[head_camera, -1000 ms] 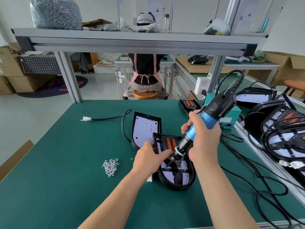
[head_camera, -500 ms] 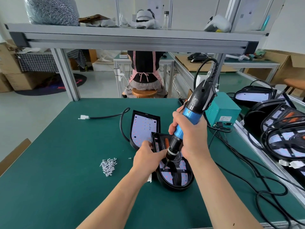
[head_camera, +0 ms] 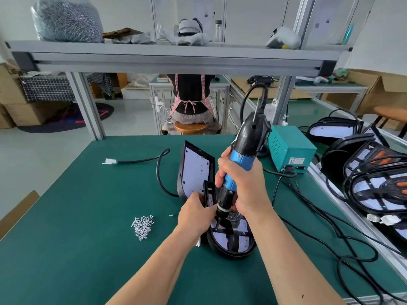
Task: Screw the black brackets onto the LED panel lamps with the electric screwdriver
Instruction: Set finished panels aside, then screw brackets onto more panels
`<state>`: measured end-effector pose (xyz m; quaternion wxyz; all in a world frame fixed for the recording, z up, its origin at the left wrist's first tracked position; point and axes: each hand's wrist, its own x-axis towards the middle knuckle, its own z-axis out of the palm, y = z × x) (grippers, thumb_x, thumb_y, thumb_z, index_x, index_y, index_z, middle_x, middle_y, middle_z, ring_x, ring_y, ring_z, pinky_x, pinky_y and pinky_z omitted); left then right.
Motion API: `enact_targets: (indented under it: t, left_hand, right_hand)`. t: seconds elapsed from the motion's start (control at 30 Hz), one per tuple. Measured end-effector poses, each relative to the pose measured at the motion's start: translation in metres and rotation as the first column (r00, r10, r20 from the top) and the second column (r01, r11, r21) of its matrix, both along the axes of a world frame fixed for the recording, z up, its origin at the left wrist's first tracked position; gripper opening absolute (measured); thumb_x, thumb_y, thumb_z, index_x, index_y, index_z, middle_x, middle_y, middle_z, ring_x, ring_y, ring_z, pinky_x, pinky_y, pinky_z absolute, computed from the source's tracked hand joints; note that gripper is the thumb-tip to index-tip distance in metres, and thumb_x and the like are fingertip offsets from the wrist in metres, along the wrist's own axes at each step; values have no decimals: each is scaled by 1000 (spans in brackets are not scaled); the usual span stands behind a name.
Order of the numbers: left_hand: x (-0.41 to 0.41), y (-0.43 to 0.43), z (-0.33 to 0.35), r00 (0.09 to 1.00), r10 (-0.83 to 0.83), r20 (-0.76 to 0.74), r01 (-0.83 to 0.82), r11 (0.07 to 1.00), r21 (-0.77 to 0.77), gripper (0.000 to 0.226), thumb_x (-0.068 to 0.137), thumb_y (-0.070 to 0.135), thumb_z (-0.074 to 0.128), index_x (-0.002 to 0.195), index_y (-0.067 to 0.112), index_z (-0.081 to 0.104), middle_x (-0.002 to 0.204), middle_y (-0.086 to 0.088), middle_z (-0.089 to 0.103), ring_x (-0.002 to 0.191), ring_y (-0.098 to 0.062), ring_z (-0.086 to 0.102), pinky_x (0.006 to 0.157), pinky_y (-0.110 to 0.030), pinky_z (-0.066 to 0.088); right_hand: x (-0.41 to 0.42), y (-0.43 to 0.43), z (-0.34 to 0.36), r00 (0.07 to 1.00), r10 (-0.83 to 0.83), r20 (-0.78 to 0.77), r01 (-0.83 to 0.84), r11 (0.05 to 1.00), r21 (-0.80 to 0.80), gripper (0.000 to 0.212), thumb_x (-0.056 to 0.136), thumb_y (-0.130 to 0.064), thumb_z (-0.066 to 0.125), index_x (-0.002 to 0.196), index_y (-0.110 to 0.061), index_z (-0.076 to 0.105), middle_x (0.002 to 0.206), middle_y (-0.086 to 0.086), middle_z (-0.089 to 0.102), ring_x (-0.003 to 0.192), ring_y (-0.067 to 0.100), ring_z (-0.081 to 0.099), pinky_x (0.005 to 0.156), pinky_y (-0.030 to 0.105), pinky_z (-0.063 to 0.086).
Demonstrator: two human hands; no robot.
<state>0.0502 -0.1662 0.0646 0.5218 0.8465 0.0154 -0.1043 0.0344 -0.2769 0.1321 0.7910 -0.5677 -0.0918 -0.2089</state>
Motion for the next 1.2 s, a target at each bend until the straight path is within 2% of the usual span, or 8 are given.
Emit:
enact_targets:
  t: [0.2, 0.37, 0.5, 0.6, 0.73, 0.9, 1.07, 1.2]
  left_hand:
    - [-2, 2, 4, 999, -34, 17, 34, 999, -10, 58, 58, 52, 65, 103, 19, 53, 94, 2, 67, 91, -21, 64, 84, -41, 54]
    - [-8, 5, -7, 996, -27, 90, 26, 1000, 7, 56, 79, 54, 74, 114, 24, 43, 92, 14, 57, 80, -8, 55, 72, -31, 49]
    - [-17, -5, -4, 983, -80, 165, 67, 994, 85, 55, 75, 59, 70, 108, 22, 46, 88, 5, 61, 75, -13, 56, 68, -34, 48]
    - [-19, -12, -4, 985, -156, 77, 143, 977, 158, 57, 78, 60, 70, 109, 17, 48, 92, 2, 60, 81, -19, 59, 70, -37, 51]
    - [-19, -10, 1, 976, -189, 109, 146, 935, 323, 50, 91, 64, 54, 89, 14, 47, 84, -3, 60, 76, -26, 55, 68, -37, 47]
    - [-1, 52, 4, 922, 41, 384, -179, 926, 331, 20, 92, 24, 56, 74, 16, 59, 71, -1, 62, 77, -33, 58, 69, -38, 51]
    - [23, 97, -10, 969, -143, 202, 14, 846, 533, 14, 87, 13, 70, 100, 19, 70, 86, 6, 62, 80, -17, 59, 65, -26, 44]
    - [29, 97, -15, 942, -191, 275, 12, 840, 543, 13, 87, 12, 70, 82, 23, 65, 81, 10, 58, 79, -15, 59, 64, -23, 41]
  right_hand:
    - [-6, -12, 16, 991, 93, 96, -93, 996, -9, 19, 72, -7, 69, 87, -18, 65, 57, 5, 53, 47, 24, 51, 54, 28, 45]
    - [-7, -41, 39, 986, 38, 160, -88, 943, 321, 17, 76, -8, 67, 91, -16, 61, 65, 1, 51, 51, 15, 49, 53, 24, 46]
    - [-10, -55, 24, 996, -39, 85, -8, 869, 495, 4, 88, -13, 57, 90, -16, 59, 67, -3, 51, 54, 10, 47, 54, 19, 44]
    - [-10, -59, 2, 998, -67, -19, 65, 786, 614, 5, 94, -14, 54, 91, -16, 57, 68, -4, 51, 54, 7, 47, 54, 17, 43]
    - [-11, -66, -23, 988, -77, -132, 147, 701, 698, 8, 96, -17, 56, 89, -14, 57, 68, -6, 51, 54, 5, 48, 53, 15, 43]
    - [-11, -80, -43, 983, -73, -170, 178, 615, 768, 12, 97, -20, 56, 87, -14, 58, 70, -7, 51, 56, 3, 50, 56, 14, 45]
    - [-10, -81, -45, 977, -102, -188, 211, 608, 765, 9, 96, -18, 58, 88, -14, 58, 69, -6, 53, 54, 4, 51, 55, 16, 47]
    - [-9, -75, -38, 974, -113, -198, 225, 614, 757, 10, 96, -16, 58, 85, -14, 57, 67, -6, 55, 53, 4, 52, 54, 16, 47]
